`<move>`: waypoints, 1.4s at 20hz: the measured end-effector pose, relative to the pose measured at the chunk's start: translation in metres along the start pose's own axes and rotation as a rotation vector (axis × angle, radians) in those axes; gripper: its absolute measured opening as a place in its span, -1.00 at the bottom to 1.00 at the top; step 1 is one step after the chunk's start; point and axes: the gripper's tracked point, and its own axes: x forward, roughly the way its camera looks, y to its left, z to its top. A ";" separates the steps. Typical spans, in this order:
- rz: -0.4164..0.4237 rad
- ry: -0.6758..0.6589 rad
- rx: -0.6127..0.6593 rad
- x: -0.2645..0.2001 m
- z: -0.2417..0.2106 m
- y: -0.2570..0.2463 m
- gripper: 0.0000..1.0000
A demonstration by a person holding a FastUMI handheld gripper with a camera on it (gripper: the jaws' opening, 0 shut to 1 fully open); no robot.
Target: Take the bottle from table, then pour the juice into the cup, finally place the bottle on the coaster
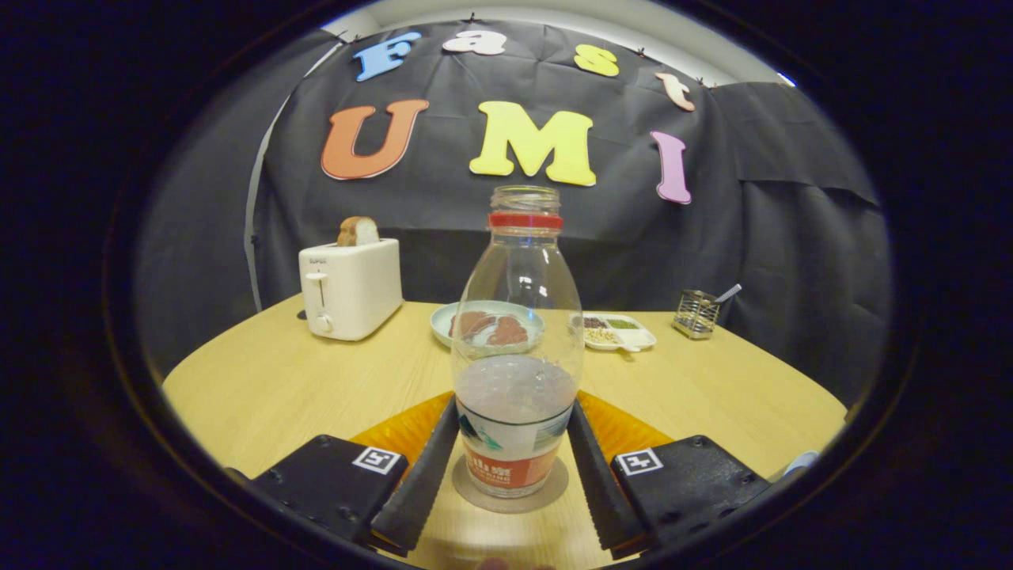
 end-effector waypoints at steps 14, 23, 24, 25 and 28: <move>-0.023 -0.071 0.040 -0.067 0.067 -0.017 1.00; -0.026 -0.270 0.075 -0.210 0.164 -0.035 1.00; -0.023 -0.277 0.076 -0.226 0.170 -0.036 1.00; -0.008 -0.288 0.078 -0.242 0.175 -0.033 1.00; 0.035 -0.319 0.074 -0.284 0.188 -0.027 1.00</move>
